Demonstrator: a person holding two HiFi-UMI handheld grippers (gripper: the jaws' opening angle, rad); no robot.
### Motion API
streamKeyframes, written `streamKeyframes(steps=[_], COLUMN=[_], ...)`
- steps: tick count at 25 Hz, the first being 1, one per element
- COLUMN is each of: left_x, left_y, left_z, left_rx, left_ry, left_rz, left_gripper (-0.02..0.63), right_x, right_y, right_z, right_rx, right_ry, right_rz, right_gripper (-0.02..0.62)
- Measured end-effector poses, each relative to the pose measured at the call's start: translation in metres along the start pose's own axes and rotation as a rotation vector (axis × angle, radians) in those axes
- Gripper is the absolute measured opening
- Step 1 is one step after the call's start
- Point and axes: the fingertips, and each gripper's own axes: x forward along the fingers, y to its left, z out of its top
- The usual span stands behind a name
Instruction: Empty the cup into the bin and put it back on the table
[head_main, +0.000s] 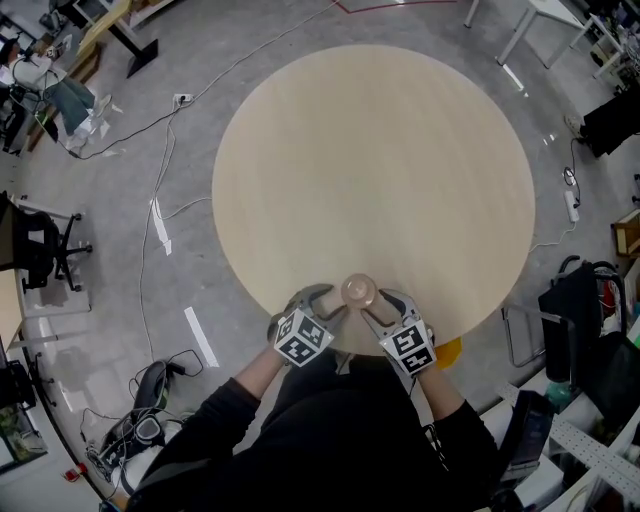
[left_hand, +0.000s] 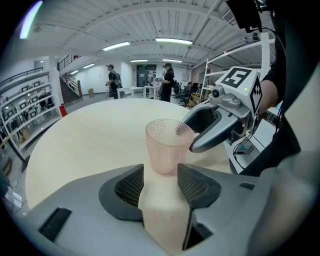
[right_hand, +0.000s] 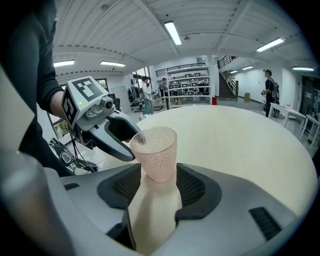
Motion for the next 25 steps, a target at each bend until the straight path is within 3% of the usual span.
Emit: streamKeyframes(steps=[8, 15, 18, 20, 22, 25], left_x=[-0.029, -0.088, -0.11, -0.12, -0.133, -0.152], left_y=[0.001, -0.001, -0.012, -0.021, -0.034, -0.046], left_z=[0.009, 0.081, 0.112, 0.129, 0.145, 0.167], left_rx=[-0.105, -0.118, -0.128, -0.157, -0.2, -0.198], left_ry=[-0.073, -0.332, -0.43, -0.487, -0.555, -0.649], left_rz=[0.0, 0.052, 0.03, -0.015, -0.071, -0.077], left_gripper=[0.224, 0.222, 0.213, 0.162, 0.058, 0.026], right_x=[-0.03, -0.075, -0.093, -0.104, -0.118, -0.141], right_y=[-0.019, -0.018, -0.011, -0.003, 0.01, 0.021], right_z=[0.007, 0.045, 0.07, 0.089, 0.109, 0.138], right_rx=[0.071, 0.188, 0.215, 0.221, 0.218, 0.182], right_ry=[-0.05, -0.211, -0.293, -0.347, -0.409, -0.494], right_rz=[-0.074, -0.125, -0.114, -0.078, -0.005, 0.051], right_gripper=[0.23, 0.221, 0.162, 0.092, 0.024, 0.015])
